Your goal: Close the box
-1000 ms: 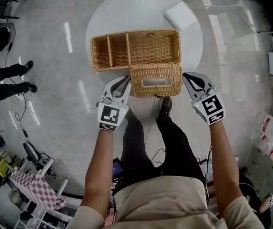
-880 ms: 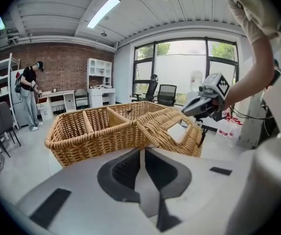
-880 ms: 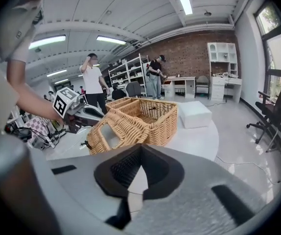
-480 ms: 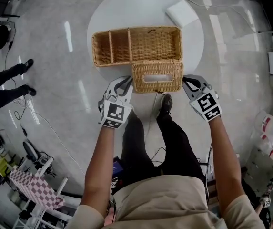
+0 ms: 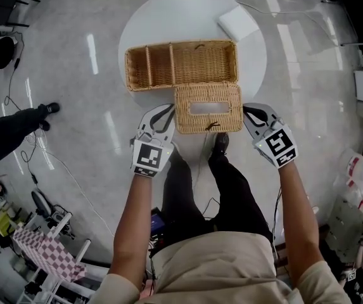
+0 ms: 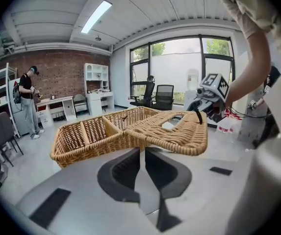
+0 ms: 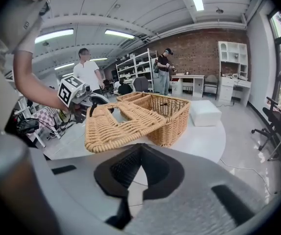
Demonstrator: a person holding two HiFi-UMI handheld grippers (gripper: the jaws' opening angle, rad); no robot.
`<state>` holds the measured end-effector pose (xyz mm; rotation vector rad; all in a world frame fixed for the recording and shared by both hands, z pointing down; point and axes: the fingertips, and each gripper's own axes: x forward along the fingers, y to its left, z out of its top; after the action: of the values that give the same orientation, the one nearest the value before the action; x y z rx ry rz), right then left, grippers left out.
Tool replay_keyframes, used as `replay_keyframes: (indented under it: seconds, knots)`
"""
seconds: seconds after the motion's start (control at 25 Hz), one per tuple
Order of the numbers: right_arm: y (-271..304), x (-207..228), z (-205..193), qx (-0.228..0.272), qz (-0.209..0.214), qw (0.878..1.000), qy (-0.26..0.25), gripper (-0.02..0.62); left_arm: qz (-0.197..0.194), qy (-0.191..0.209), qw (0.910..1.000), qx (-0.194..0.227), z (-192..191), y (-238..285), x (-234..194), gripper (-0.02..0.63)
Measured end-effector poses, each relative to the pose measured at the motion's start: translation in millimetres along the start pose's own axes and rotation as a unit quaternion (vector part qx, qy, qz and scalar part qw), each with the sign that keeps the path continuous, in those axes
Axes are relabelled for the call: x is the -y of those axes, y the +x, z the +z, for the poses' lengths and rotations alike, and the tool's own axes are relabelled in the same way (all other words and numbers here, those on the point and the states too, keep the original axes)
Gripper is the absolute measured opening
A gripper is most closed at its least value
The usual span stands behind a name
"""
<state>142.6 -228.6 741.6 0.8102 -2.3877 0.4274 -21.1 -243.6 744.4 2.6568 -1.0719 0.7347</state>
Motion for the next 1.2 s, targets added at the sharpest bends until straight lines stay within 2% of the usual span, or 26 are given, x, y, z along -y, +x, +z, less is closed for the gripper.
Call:
replay_keyframes:
  seconds: [0.36,0.88,1.2]
  knots:
    - [-19,5,46,0.033,-0.021,0.999,-0.003,-0.006,0.013,-0.008,0.9993,0.033,45,-13,-7,0.034]
    - [-35,10,95,0.061,-0.044,0.997,-0.015,-0.006,0.029,0.004,0.9976,0.063,98,-27,-23,0.034]
    - [-25,31,116,0.055,-0.063,0.996,-0.013,-0.006,0.029,0.014,0.9972,0.067,124,-25,-33,0.034]
